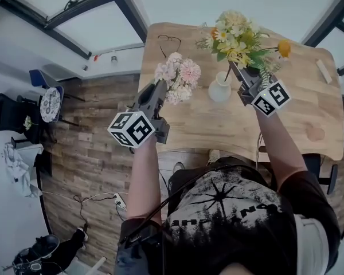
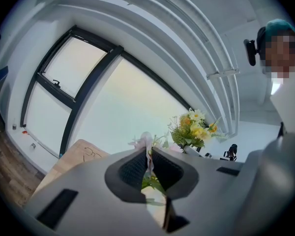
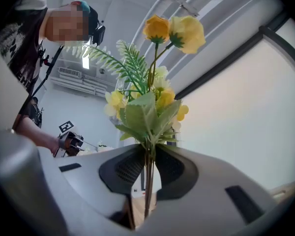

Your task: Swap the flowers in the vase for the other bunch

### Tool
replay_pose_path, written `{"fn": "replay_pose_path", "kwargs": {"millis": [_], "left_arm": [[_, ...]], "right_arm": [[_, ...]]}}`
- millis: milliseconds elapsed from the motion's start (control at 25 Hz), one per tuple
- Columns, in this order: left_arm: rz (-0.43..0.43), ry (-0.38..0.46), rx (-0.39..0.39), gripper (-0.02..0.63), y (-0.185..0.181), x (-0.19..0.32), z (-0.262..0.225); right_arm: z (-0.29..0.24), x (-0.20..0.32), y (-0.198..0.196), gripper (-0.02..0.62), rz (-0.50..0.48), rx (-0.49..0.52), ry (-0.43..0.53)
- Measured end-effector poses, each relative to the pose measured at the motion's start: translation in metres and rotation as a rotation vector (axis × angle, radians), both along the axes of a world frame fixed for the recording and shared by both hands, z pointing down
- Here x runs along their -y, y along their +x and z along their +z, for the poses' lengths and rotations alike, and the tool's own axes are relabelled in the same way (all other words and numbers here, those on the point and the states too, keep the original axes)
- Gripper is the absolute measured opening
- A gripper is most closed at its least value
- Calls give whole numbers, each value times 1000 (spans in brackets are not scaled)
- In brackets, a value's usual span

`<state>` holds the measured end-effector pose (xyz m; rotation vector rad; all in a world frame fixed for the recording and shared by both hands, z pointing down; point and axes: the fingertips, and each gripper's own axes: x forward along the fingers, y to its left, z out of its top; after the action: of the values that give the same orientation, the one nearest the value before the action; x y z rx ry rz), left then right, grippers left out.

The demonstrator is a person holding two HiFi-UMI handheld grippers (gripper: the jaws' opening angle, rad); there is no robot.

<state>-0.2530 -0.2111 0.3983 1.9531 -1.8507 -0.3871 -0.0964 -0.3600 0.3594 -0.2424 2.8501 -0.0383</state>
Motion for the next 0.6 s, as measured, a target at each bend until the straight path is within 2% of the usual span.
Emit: {"fn": "replay_pose_path", "kwargs": {"millis": [240,600], "left_arm": [[3,-23,-8,40,4,8,12],[44,-78,-16,40,13,26,32]], "right_arm": [[31,4,-6,62,-18,-43,-25],[62,13,-4,63,21,-82,-49]]}}
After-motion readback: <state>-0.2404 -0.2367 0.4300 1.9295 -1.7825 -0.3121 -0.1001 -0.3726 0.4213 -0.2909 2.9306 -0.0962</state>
